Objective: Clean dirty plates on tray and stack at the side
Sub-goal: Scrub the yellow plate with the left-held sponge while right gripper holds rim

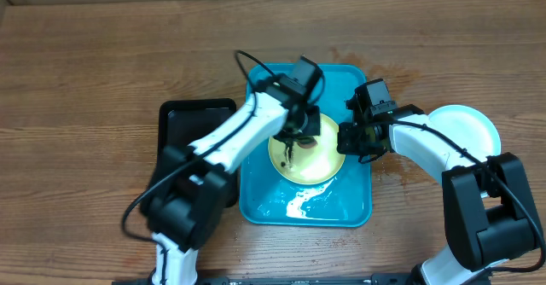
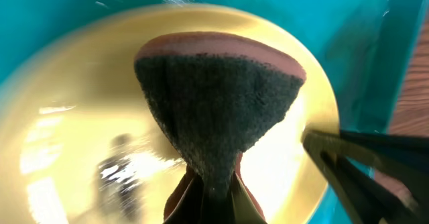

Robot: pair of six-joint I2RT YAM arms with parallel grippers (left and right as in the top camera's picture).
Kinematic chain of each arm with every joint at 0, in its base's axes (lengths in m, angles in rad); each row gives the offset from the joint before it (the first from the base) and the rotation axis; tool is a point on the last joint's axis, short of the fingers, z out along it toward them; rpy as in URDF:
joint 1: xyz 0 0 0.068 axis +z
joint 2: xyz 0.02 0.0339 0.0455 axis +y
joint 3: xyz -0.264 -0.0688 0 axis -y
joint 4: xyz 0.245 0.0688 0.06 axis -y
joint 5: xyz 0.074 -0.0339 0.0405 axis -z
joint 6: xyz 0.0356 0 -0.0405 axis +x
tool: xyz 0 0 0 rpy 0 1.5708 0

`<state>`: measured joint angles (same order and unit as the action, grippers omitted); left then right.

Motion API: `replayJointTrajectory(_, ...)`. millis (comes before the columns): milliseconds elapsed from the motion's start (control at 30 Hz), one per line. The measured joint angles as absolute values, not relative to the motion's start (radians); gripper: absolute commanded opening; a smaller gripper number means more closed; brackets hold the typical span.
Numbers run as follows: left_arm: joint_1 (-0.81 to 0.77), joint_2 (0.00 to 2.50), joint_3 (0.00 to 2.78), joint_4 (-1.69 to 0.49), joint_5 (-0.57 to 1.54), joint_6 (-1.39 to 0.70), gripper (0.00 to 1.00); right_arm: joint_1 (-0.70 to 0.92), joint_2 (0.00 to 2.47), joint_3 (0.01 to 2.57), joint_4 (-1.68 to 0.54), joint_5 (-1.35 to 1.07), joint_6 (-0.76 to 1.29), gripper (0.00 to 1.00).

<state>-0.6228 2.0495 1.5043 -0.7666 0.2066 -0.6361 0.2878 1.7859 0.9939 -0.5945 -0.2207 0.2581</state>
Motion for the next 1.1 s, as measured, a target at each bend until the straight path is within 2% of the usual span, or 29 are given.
replayJointTrajectory(167, -0.643, 2.112, 1.507, -0.790, 0.174, -0.660, 0.04, 0.289, 1.786, 0.994, -0.599, -0.223, 0.258, 0.04)
replayJointTrajectory(367, -0.642, 2.110, 1.528, -0.965, -0.103, -0.659, 0.04, 0.289, 1.786, 0.994, -0.603, -0.226, 0.258, 0.04)
replayJointTrajectory(600, -0.624, 2.110, 1.528, -0.992, -0.199, -0.595, 0.04, 0.289, 1.786, 0.995, -0.606, -0.229, 0.258, 0.04)
replayJointTrajectory(733, -0.607, 2.110, 1.526, -0.951, -0.110, -0.579, 0.04, 0.289, 1.786, 0.995, -0.608, -0.229, 0.258, 0.04)
replayJointTrajectory(900, -0.585, 2.111, 1.514, -0.764, 0.165, -0.575, 0.04, 0.289, 1.786, 0.995, -0.614, -0.229, 0.261, 0.04)
replayJointTrajectory(1100, -0.657, 2.144, 1.511, -0.693, 0.378, -0.602, 0.04, 0.288, 1.786, 0.995, -0.613, -0.228, 0.262, 0.04)
